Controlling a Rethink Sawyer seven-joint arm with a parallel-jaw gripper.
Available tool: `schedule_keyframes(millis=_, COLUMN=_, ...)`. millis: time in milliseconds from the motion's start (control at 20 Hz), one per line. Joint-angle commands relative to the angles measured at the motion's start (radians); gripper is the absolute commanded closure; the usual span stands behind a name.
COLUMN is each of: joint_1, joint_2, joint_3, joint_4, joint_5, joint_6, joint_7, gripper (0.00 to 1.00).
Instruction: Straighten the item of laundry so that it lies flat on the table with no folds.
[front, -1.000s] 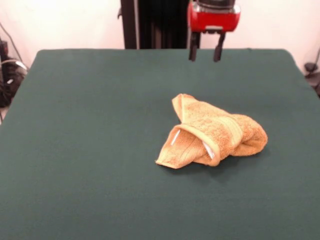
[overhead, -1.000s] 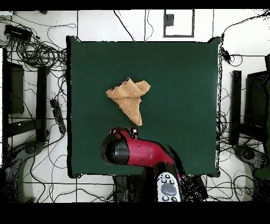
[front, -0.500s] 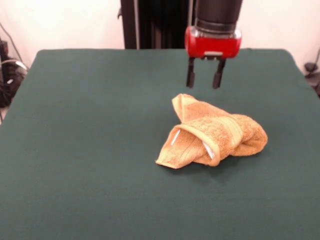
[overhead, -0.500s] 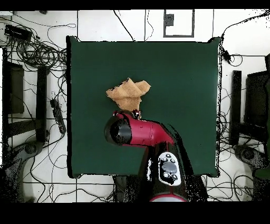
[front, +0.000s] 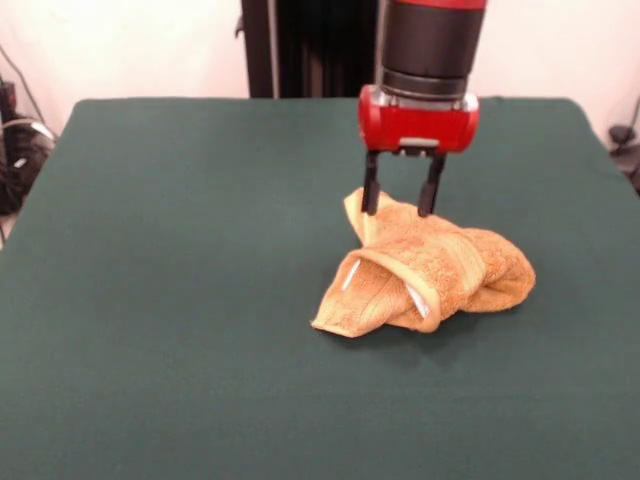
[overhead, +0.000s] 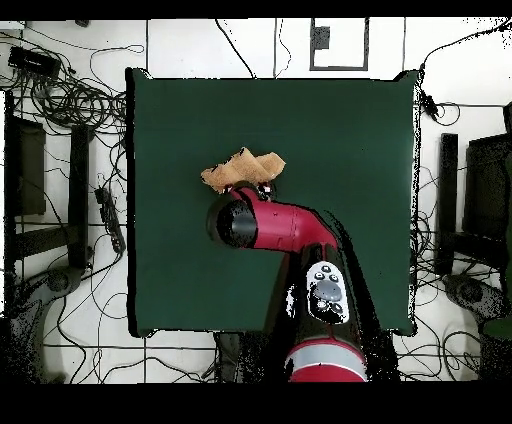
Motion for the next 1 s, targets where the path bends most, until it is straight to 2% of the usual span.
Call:
schedule_keyframes(millis=50, joint_1=-0.031, joint_2=0.063, joint_3=0.100, joint_4=-0.121, joint_5=-0.053, joint_6=0.101, joint_7=0.010, gripper=0.00)
schedule_keyframes(millis=350, joint_1=-0.044, joint_2=0.098, joint_3=0.113, joint_4=-0.111, joint_5=-0.061, joint_6=0.149, joint_7=0.017, gripper=0.00)
schedule_keyframes(millis=600, joint_1=-0.006, joint_2=0.163, joint_3=0.042, joint_4=-0.144, joint_5=-0.017, joint_6=0.223, joint_7=0.108, gripper=0.00)
schedule_keyframes(millis=900, joint_1=-0.044, joint_2=0.241, joint_3=0.111, joint_4=-0.169, joint_5=-0.029, joint_6=0.174, joint_7=0.078, gripper=0.00)
schedule_keyframes(millis=1000, joint_1=-0.048, joint_2=0.240, joint_3=0.138, joint_4=-0.158, joint_5=-0.044, joint_6=0.156, joint_7=0.057, gripper=0.00)
